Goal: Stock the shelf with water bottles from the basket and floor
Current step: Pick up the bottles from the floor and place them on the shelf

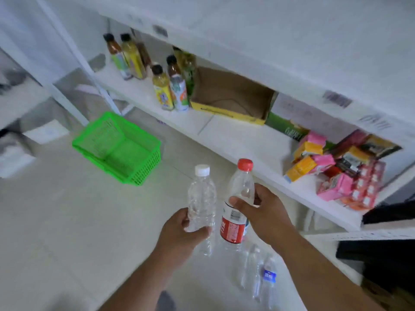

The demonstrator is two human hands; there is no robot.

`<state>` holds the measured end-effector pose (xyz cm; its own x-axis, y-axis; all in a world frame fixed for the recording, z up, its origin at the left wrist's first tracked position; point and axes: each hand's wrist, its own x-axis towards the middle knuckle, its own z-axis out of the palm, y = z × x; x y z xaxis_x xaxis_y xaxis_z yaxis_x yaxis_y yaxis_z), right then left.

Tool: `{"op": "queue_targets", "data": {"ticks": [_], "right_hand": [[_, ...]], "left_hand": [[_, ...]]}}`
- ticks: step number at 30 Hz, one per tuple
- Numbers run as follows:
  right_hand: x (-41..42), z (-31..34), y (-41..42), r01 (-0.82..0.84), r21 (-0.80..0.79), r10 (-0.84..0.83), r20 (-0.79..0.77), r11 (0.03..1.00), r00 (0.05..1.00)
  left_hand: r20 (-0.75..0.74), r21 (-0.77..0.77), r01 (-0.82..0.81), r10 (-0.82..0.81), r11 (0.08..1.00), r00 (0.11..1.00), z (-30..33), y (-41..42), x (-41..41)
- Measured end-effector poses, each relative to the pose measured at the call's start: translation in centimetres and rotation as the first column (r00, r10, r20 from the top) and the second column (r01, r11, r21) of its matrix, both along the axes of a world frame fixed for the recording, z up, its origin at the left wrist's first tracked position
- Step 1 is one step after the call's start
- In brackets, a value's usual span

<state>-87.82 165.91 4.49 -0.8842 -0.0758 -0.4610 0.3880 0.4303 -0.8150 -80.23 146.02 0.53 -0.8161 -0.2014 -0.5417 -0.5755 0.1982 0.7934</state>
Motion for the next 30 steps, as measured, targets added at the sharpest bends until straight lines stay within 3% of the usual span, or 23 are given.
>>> {"op": "queue_targets", "data": {"ticks": [7,12,19,30], "right_hand": [[1.6,25.1,-9.0,-0.095,-0.016,0.084,-0.326,0.995,0.941],[3.5,32.7,-14.8,-0.122,-0.042,0.091,-0.447,0.992,0.89],[2.7,37.5,-21.8,-0.142,-0.071,0.08,-0.549,0.987,0.832],[-4.9,36.9,-29.4,-0.214,-0.079,0.135,-0.56,0.974,0.818]], "left_hand": [[-0.273,-0.032,-0.059,0.049,0.998,0.961,22.9,-8.8,2.0],[-0.399,-0.061,-0.083,0.052,0.995,0.916,30.7,-14.4,3.3],[-0.485,-0.108,-0.161,0.089,0.981,0.87,35.1,-20.7,4.1],[-0.492,-0.119,-0.241,0.154,0.963,0.857,36.4,-27.0,-2.5]]}}
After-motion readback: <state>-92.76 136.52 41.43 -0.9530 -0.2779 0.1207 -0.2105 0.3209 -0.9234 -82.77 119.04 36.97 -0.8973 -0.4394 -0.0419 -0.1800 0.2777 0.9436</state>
